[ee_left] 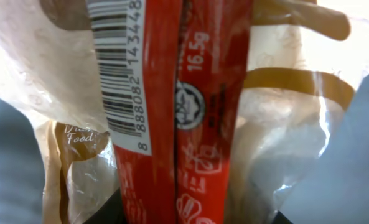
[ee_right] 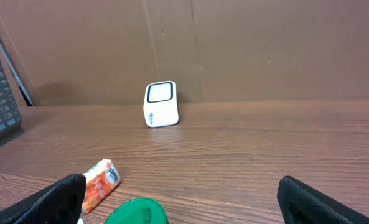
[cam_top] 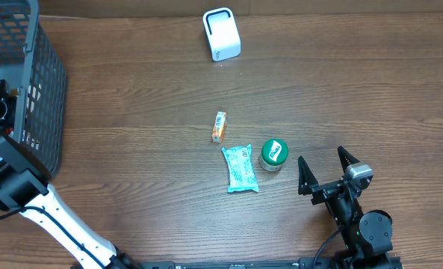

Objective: Scan the item barcode
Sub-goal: 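Grasp the clear snack bag with red strip using the left gripper, then lift the snack bag out of the basket toward the table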

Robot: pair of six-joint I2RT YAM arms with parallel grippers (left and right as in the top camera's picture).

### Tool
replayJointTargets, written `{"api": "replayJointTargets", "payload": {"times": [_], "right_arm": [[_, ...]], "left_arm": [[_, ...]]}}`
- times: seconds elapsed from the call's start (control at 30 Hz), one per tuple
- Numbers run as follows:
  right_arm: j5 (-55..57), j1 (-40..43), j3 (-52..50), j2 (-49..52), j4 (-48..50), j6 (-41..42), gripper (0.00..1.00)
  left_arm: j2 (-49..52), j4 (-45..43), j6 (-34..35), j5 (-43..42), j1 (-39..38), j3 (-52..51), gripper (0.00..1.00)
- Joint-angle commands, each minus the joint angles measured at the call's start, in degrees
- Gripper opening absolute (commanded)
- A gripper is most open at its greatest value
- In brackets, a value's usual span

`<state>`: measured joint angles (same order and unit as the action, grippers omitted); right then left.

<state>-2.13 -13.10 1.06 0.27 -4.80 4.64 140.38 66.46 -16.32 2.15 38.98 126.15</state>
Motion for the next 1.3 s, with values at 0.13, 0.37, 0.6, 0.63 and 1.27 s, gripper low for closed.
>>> {"api": "replayJointTargets", "payload": {"times": [0.13,0.37,0.6,0.63,1.27], "right_arm": [[0.35,0.33,-0.61,-0.11,0.13,-0.20,1.00],[0.35,0.33,-0.61,-0.11,0.13,-0.20,1.00],[0.35,0.33,-0.61,-0.11,0.13,-0.20,1.00],[0.35,0.33,-0.61,-0.11,0.11,-0.20,1.00],[0.35,0.33,-0.61,-0.11,0.13,-0.20,1.00]], "left_arm": [[-2.01,3.02,7.48,-0.61,-2.71,6.88,0.04],[-11.52,3.30,11.80,1.49,-4.79,10.93,0.04],[-23.85,3.21,16.85,4.42,-5.55,10.93,0.04],[-25.77,3.43,17.90,4.42,-5.62,10.93,0.04],[-43.78,24.87,32.92,1.01,-28.02,10.86,0.04]]}}
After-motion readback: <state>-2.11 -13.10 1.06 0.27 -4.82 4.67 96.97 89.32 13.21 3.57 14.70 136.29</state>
